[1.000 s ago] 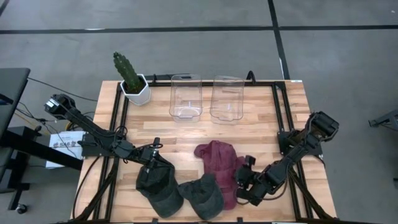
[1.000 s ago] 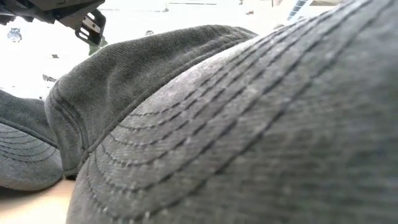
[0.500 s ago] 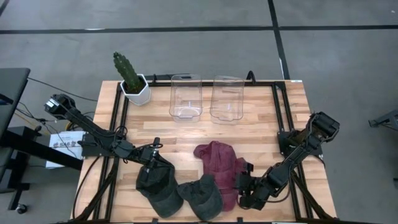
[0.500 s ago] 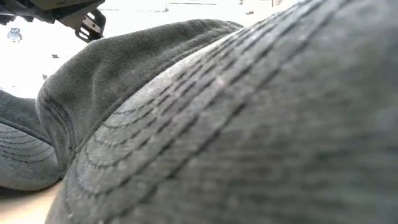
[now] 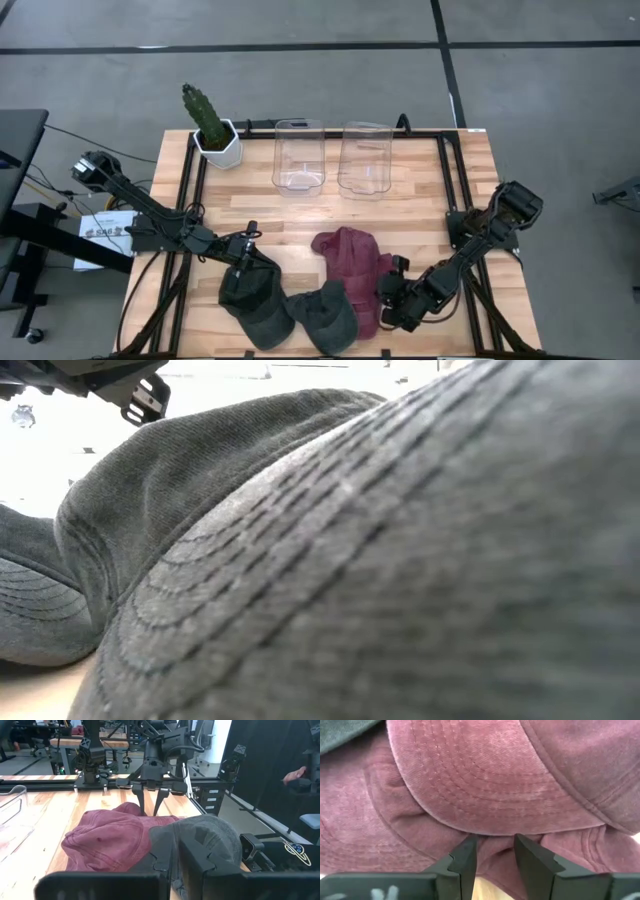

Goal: Pick & Place hat
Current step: Put the top maroon head cap into the right transparent bin

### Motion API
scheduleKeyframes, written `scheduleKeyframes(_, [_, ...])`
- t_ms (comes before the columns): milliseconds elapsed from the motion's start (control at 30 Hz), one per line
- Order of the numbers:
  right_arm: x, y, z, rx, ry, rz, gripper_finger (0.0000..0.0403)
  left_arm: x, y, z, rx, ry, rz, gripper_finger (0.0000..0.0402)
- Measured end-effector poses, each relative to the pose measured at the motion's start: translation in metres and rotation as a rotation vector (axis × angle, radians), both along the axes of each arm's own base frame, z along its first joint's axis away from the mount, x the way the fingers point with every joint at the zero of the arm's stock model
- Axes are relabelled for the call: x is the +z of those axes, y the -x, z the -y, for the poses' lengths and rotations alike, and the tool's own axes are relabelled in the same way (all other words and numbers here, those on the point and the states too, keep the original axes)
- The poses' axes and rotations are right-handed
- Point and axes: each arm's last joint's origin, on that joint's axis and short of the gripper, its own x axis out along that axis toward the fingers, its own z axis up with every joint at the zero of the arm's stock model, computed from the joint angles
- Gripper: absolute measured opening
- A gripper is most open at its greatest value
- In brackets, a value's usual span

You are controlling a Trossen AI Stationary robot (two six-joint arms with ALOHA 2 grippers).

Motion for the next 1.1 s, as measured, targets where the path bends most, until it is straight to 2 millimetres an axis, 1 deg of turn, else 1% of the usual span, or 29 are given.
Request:
scheduleKeyframes(133, [-0.003,-0.002,0.003,-0.014,0.015,-0.005,0.0122,0.000,0.000,0.000,0.000,0.000,0.000,0.0026])
scheduleKeyframes(267, [-0.005,-0.006,0.002,-0.020,0.040,0.036,0.0121,0.000,0.000,0.000,0.000,0.000,0.000,0.0026])
scheduleKeyframes(500, [-0.001,-0.011,0.000,-0.008,0.082,0.132,0.0120,0.000,0.000,0.000,0.000,0.000,0.000,0.0026])
scheduleKeyframes(1100, [0.004,-0.017,-0.002,-0.002,0.170,0.239,0.0118,0.000,0.000,0.000,0.000,0.000,0.001,0.0026])
